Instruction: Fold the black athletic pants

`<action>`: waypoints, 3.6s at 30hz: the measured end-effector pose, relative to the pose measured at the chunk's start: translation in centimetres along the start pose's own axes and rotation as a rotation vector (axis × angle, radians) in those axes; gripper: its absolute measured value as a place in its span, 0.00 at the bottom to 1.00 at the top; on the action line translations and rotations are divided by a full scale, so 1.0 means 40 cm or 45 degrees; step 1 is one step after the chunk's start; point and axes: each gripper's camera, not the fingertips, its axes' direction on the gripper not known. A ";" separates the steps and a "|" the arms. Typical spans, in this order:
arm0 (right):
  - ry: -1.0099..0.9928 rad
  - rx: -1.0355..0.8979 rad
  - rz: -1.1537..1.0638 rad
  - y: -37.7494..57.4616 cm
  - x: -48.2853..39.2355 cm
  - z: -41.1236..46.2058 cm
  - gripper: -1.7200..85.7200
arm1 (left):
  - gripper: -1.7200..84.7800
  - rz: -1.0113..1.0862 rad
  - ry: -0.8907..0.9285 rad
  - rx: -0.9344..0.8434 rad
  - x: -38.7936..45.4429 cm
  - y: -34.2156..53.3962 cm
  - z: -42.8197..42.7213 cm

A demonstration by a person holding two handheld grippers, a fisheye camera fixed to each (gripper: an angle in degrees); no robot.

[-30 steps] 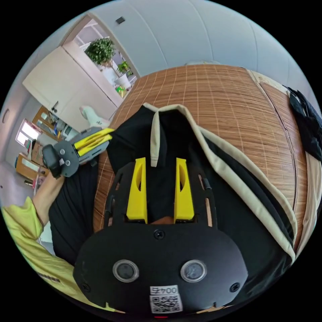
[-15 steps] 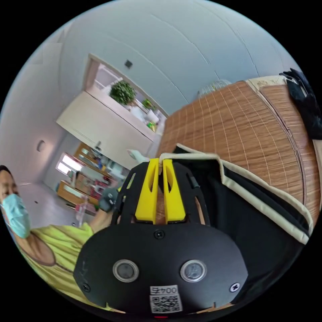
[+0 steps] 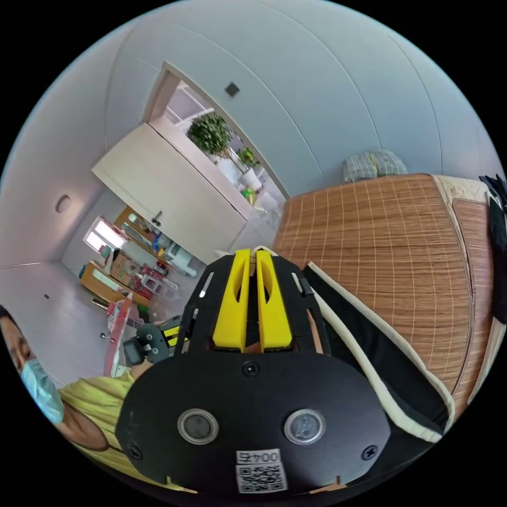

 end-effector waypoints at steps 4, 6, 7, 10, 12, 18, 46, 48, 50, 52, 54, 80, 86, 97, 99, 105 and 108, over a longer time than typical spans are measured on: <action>0.175 -0.218 0.025 -0.085 0.063 0.254 0.06 | 0.04 -0.041 0.150 -0.122 -0.052 -0.008 0.186; 0.209 -0.278 0.049 -0.109 0.095 0.340 0.06 | 0.04 -0.040 0.181 -0.169 -0.062 -0.018 0.250; 0.210 -0.298 0.074 -0.123 0.116 0.384 0.06 | 0.04 -0.047 0.202 -0.189 -0.069 -0.026 0.282; 0.220 -0.332 0.121 -0.153 0.156 0.470 0.06 | 0.04 -0.084 0.254 -0.226 -0.090 -0.044 0.342; 0.232 -0.348 0.124 -0.168 0.169 0.516 0.06 | 0.04 -0.108 0.272 -0.243 -0.100 -0.053 0.370; 0.266 -0.399 0.122 -0.210 0.206 0.689 0.06 | 0.05 -0.193 0.288 -0.356 -0.102 -0.078 0.474; 1.214 -0.033 0.691 1.012 0.317 0.226 0.11 | 0.03 0.082 -0.033 -0.247 0.531 -0.300 0.387; 1.234 -0.097 0.719 1.049 0.353 0.256 0.11 | 0.03 0.088 -0.075 -0.256 0.564 -0.300 0.385; 1.256 -0.080 0.712 1.074 0.368 0.305 0.11 | 0.03 0.113 -0.114 -0.270 0.594 -0.297 0.379; 1.296 -0.079 0.720 1.075 0.362 0.339 0.10 | 0.03 0.103 -0.134 -0.281 0.617 -0.287 0.379; 1.339 -0.102 0.682 1.077 0.353 0.371 0.10 | 0.03 0.037 -0.087 -0.285 0.615 -0.283 0.370; 0.986 -0.685 -0.220 0.627 0.529 0.539 0.14 | 0.03 0.519 0.301 0.478 1.105 -0.135 -0.070; 0.864 -0.726 -0.370 0.962 0.341 0.541 0.15 | 0.03 0.647 0.284 0.447 1.231 -0.095 -0.120; 0.959 -0.625 -0.409 1.081 0.432 0.389 0.02 | 0.10 0.612 0.338 0.371 1.514 -0.016 -0.249; 0.837 -0.590 -0.316 1.067 0.480 0.325 0.01 | 0.10 0.602 0.349 0.375 1.546 -0.026 -0.260; 0.511 -0.365 -0.018 1.049 0.646 0.134 0.01 | 0.12 0.537 0.461 0.453 1.613 -0.108 -0.296; 0.412 -0.269 0.048 1.060 0.698 0.068 0.01 | 0.13 0.493 0.504 0.476 1.630 -0.173 -0.287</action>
